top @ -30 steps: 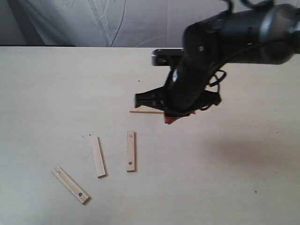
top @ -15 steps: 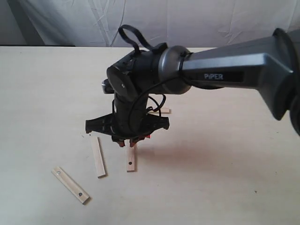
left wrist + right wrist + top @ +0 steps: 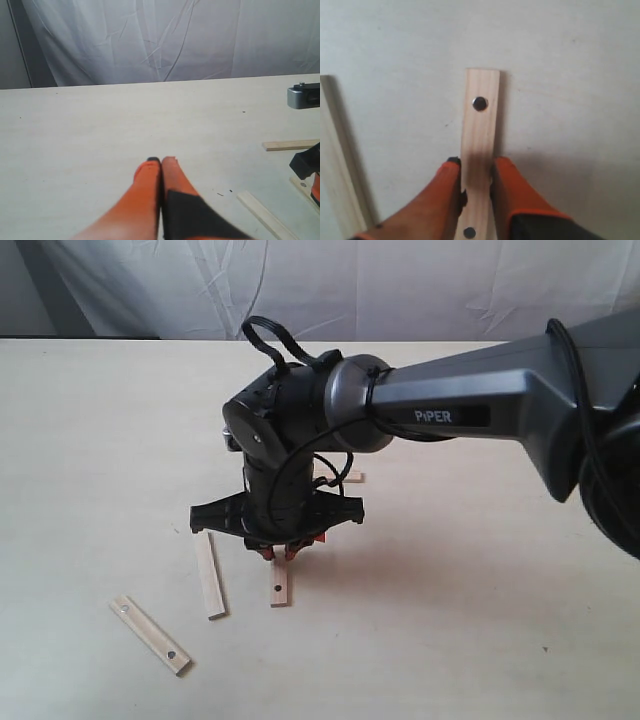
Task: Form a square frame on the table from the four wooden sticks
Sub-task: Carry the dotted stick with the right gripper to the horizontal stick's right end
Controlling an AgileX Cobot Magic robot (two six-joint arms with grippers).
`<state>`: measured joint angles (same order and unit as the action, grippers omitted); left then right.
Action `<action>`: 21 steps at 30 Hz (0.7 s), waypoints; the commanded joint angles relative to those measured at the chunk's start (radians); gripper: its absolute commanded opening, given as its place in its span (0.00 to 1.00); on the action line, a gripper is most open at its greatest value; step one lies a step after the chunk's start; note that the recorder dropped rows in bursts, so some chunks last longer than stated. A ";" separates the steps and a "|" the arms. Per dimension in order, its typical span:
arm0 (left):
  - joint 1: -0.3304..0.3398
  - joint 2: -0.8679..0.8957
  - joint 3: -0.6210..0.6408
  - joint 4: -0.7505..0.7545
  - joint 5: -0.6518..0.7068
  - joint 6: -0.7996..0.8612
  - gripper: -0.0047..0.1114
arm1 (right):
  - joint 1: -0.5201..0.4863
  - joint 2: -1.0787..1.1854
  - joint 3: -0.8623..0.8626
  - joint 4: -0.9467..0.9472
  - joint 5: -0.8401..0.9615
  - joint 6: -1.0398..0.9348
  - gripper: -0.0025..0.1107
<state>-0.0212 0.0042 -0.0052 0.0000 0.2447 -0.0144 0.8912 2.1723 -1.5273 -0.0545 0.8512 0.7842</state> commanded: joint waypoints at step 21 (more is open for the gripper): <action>-0.006 -0.004 0.005 0.000 -0.010 -0.002 0.04 | 0.006 0.035 -0.006 -0.012 -0.004 0.020 0.08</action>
<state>-0.0212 0.0042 -0.0052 0.0000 0.2447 -0.0144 0.8932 2.2024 -1.5273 -0.0641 0.8391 0.8034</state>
